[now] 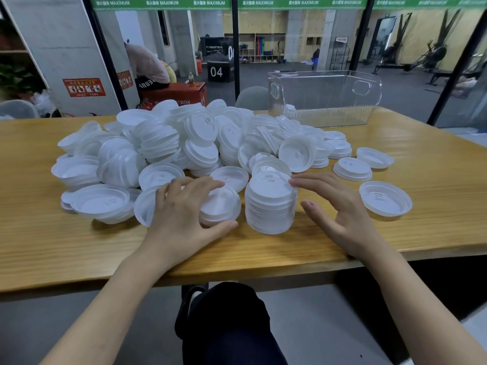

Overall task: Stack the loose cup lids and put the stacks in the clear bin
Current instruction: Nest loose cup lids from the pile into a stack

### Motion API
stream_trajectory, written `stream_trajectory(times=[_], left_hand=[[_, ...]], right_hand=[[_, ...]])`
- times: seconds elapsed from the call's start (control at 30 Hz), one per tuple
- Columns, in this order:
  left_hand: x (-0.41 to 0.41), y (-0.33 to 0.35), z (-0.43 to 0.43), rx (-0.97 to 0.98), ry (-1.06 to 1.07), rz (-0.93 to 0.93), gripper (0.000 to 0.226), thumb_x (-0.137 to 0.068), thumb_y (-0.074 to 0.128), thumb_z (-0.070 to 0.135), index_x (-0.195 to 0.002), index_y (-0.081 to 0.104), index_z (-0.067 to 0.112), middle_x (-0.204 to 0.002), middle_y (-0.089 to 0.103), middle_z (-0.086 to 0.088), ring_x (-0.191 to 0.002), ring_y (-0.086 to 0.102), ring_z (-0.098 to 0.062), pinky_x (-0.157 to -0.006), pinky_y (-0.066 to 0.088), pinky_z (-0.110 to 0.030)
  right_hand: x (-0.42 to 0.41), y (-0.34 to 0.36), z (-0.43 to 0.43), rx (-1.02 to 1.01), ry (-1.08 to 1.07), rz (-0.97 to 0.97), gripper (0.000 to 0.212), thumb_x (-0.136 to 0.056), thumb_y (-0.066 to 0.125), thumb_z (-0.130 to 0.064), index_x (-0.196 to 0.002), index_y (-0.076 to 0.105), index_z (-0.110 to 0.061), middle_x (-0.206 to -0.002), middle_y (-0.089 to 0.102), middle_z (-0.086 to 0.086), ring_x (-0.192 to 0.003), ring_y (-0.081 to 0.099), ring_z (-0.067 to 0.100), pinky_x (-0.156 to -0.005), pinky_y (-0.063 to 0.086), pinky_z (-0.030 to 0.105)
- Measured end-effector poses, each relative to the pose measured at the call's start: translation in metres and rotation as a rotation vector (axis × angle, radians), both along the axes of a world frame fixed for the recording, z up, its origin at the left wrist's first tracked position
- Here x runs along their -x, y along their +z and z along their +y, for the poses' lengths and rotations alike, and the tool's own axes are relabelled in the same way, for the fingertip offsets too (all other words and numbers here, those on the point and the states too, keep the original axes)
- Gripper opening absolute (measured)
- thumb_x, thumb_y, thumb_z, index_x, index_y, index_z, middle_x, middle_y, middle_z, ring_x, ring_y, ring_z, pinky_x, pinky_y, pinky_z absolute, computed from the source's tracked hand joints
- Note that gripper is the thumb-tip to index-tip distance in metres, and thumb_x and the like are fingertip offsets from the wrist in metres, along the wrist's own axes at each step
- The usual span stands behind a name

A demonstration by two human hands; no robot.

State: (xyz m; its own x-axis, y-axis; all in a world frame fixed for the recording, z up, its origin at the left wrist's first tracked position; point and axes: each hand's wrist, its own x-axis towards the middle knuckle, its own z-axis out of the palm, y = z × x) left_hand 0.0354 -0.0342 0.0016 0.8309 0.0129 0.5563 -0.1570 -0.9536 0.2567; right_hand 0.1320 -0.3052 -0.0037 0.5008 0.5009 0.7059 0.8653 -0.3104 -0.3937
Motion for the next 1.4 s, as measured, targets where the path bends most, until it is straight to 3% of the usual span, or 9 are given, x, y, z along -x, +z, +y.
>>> stream_trajectory(times=[0.4, 0.57, 0.73, 0.8, 0.87, 1.0, 1.17, 1.3, 1.4], left_hand=[[-0.001, -0.003, 0.006, -0.03, 0.05, 0.033, 0.068, -0.072, 0.044, 0.079, -0.122, 0.059, 0.035, -0.123, 0.059, 0.017, -0.121, 0.044, -0.015, -0.101, 0.017, -0.032], [-0.004, 0.005, 0.004, 0.108, 0.071, -0.025, 0.065, -0.071, 0.042, 0.08, -0.117, 0.06, 0.038, -0.118, 0.053, 0.027, -0.12, 0.043, -0.011, -0.1, 0.018, -0.031], [-0.013, 0.018, -0.008, 0.327, -0.01, -0.073, 0.059, -0.071, 0.05, 0.075, -0.115, 0.059, 0.038, -0.115, 0.056, 0.024, -0.114, 0.046, -0.005, -0.097, 0.027, -0.03], [-0.016, 0.023, -0.015, 0.448, -0.101, -0.072, 0.055, -0.071, 0.058, 0.07, -0.115, 0.059, 0.037, -0.117, 0.058, 0.022, -0.111, 0.049, 0.002, -0.096, 0.036, -0.02], [-0.019, 0.028, -0.024, 0.515, -0.168, -0.049, 0.05, -0.072, 0.067, 0.061, -0.115, 0.06, 0.037, -0.116, 0.059, 0.021, -0.108, 0.05, 0.008, -0.088, 0.036, -0.007], [-0.025, 0.03, -0.043, 0.499, -0.265, 0.005, 0.046, -0.074, 0.07, 0.05, -0.115, 0.061, 0.031, -0.116, 0.058, 0.019, -0.11, 0.049, 0.01, -0.09, 0.034, -0.004], [-0.032, 0.03, -0.054, 0.446, -0.334, 0.062, 0.057, -0.07, 0.068, 0.061, -0.118, 0.062, 0.03, -0.121, 0.055, 0.023, -0.115, 0.045, 0.012, -0.091, 0.031, -0.002], [-0.032, 0.031, -0.054, 0.45, -0.367, 0.097, 0.048, -0.076, 0.075, 0.046, -0.119, 0.062, 0.03, -0.123, 0.053, 0.025, -0.115, 0.043, 0.015, -0.089, 0.028, 0.002], [-0.031, 0.032, -0.055, 0.492, -0.376, 0.134, 0.048, -0.077, 0.076, 0.047, -0.12, 0.061, 0.032, -0.125, 0.052, 0.026, -0.117, 0.042, 0.017, -0.09, 0.028, 0.002]], right_hand=[[0.0, 0.0, 0.0, 0.0, -0.006, 0.022, 0.039, -0.097, 0.051, -0.04, -0.124, 0.065, -0.017, -0.127, 0.064, -0.006, -0.124, 0.056, 0.015, -0.101, 0.046, 0.039], [0.001, 0.001, 0.0, -0.005, -0.004, 0.022, 0.039, -0.097, 0.051, -0.04, -0.125, 0.065, -0.017, -0.127, 0.064, -0.006, -0.123, 0.056, 0.015, -0.101, 0.046, 0.038], [0.001, 0.001, 0.0, -0.011, -0.008, 0.028, 0.04, -0.096, 0.05, -0.041, -0.125, 0.064, -0.017, -0.126, 0.063, -0.007, -0.123, 0.056, 0.015, -0.101, 0.045, 0.036], [0.001, 0.001, 0.0, -0.012, -0.01, 0.027, 0.04, -0.096, 0.05, -0.041, -0.125, 0.064, -0.017, -0.126, 0.063, -0.007, -0.122, 0.056, 0.015, -0.101, 0.045, 0.036], [0.001, 0.0, 0.0, -0.015, -0.012, 0.027, 0.04, -0.096, 0.05, -0.041, -0.125, 0.064, -0.016, -0.126, 0.063, -0.007, -0.123, 0.056, 0.014, -0.101, 0.045, 0.035], [-0.001, -0.002, -0.001, -0.04, -0.04, 0.028, 0.041, -0.097, 0.049, -0.041, -0.125, 0.064, -0.015, -0.126, 0.064, -0.004, -0.122, 0.056, 0.016, -0.101, 0.045, 0.035], [-0.002, -0.003, -0.001, -0.078, -0.087, 0.016, 0.039, -0.099, 0.046, -0.04, -0.127, 0.062, -0.018, -0.122, 0.065, -0.003, -0.115, 0.057, 0.014, -0.095, 0.047, 0.035], [-0.002, -0.003, -0.001, -0.065, -0.076, 0.026, 0.04, -0.099, 0.046, -0.041, -0.127, 0.062, -0.016, -0.123, 0.064, -0.002, -0.117, 0.058, 0.017, -0.095, 0.048, 0.039], [-0.002, -0.003, -0.001, -0.064, -0.074, 0.031, 0.04, -0.099, 0.046, -0.04, -0.126, 0.062, -0.016, -0.123, 0.064, -0.003, -0.116, 0.058, 0.017, -0.095, 0.048, 0.039]])
